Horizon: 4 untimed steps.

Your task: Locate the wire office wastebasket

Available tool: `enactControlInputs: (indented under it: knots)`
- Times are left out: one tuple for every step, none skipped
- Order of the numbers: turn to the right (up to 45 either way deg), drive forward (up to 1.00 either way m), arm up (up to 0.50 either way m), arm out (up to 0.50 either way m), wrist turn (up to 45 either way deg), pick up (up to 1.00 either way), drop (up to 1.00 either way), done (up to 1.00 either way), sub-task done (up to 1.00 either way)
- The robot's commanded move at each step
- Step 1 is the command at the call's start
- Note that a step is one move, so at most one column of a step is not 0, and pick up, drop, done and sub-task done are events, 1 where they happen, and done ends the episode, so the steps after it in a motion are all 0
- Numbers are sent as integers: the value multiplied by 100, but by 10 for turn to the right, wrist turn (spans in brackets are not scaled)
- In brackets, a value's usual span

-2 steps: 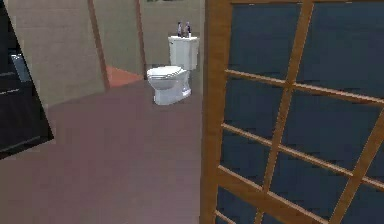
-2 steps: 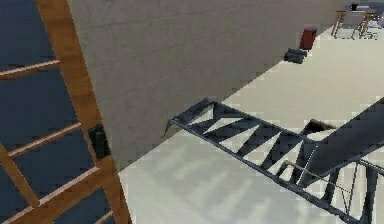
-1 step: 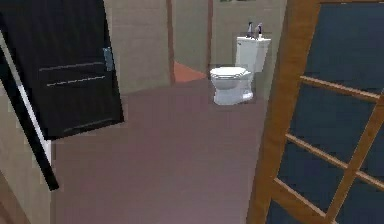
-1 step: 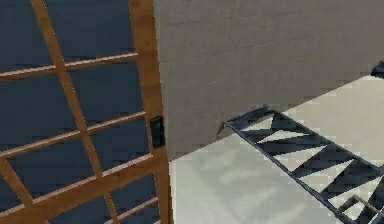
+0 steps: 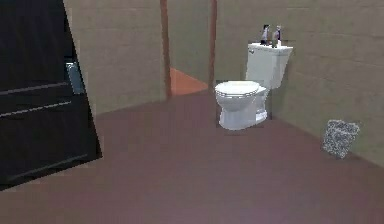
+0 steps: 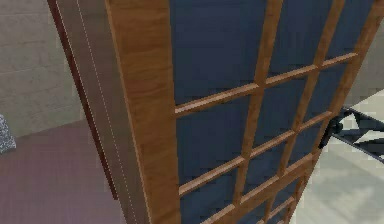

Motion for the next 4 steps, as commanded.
enactControlInputs:
  knots:
    - [60,0,0,0,0,0,0,0,0]
    - [0,30,0,0,0,0,0,0,0]
    - [450,0,0,0,0,0,0,0,0]
    - [0,100,0,0,0,0,0,0,0]
